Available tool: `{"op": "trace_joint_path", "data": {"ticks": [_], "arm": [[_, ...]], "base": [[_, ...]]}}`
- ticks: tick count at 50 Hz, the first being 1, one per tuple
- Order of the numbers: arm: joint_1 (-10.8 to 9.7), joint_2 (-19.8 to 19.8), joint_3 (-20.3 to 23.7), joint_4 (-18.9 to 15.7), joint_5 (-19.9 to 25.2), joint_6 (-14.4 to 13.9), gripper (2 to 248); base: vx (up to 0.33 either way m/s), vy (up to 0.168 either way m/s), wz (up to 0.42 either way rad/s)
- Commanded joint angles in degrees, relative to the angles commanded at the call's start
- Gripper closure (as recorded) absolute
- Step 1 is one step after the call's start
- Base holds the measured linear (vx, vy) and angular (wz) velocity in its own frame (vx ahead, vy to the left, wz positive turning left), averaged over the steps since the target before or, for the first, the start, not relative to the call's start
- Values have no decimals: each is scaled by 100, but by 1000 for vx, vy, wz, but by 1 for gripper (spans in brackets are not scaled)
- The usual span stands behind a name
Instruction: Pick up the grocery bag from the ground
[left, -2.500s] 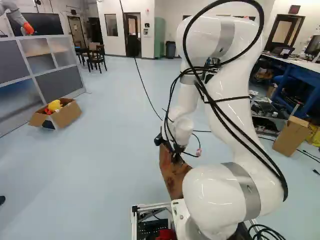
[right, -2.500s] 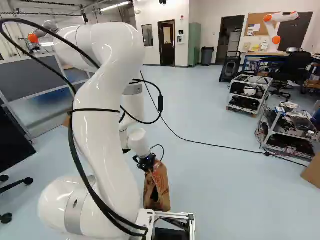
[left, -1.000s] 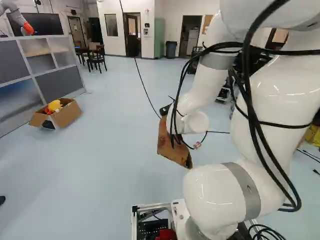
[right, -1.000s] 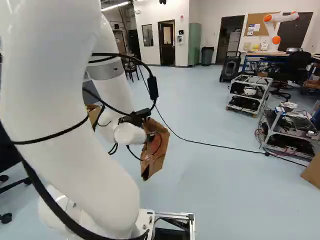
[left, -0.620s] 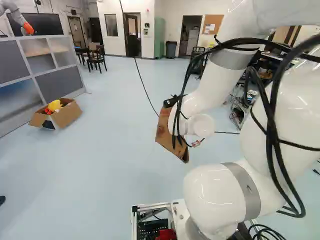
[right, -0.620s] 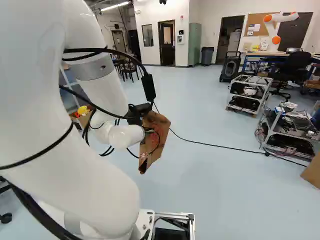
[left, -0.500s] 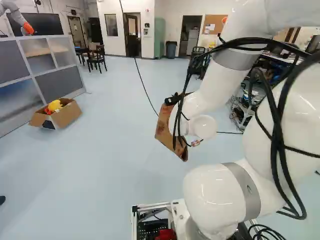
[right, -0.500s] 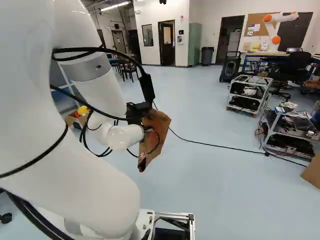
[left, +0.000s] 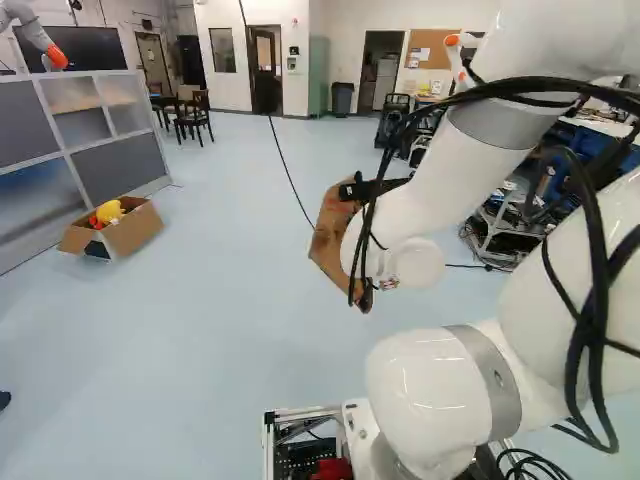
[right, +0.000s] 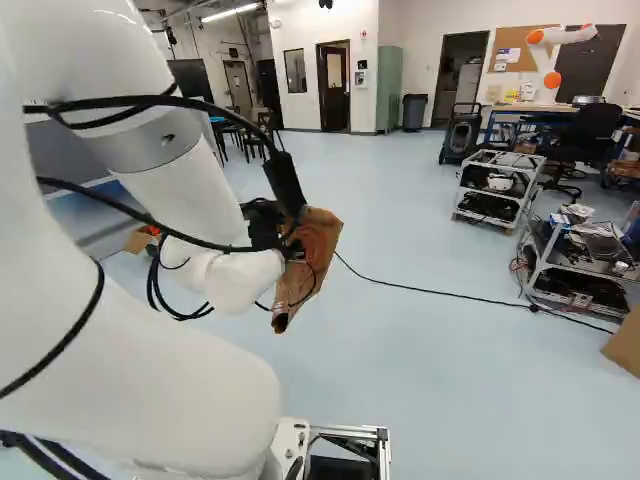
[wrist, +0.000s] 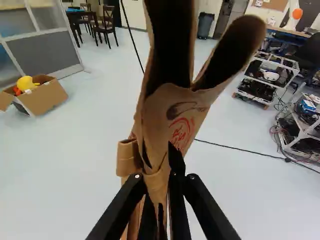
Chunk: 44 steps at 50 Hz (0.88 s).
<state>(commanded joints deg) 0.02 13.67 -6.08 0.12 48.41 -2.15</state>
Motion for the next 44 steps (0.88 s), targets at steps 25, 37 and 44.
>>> {"op": "trace_joint_path", "data": {"ticks": [25, 37, 44], "arm": [[-2, 232, 107, -12, 158, 214, 228], [-2, 233, 108, -12, 159, 215, 228], [-2, 233, 108, -12, 159, 215, 228]], "base": [[0, 0, 0], [0, 0, 0], [0, 0, 0]]}}
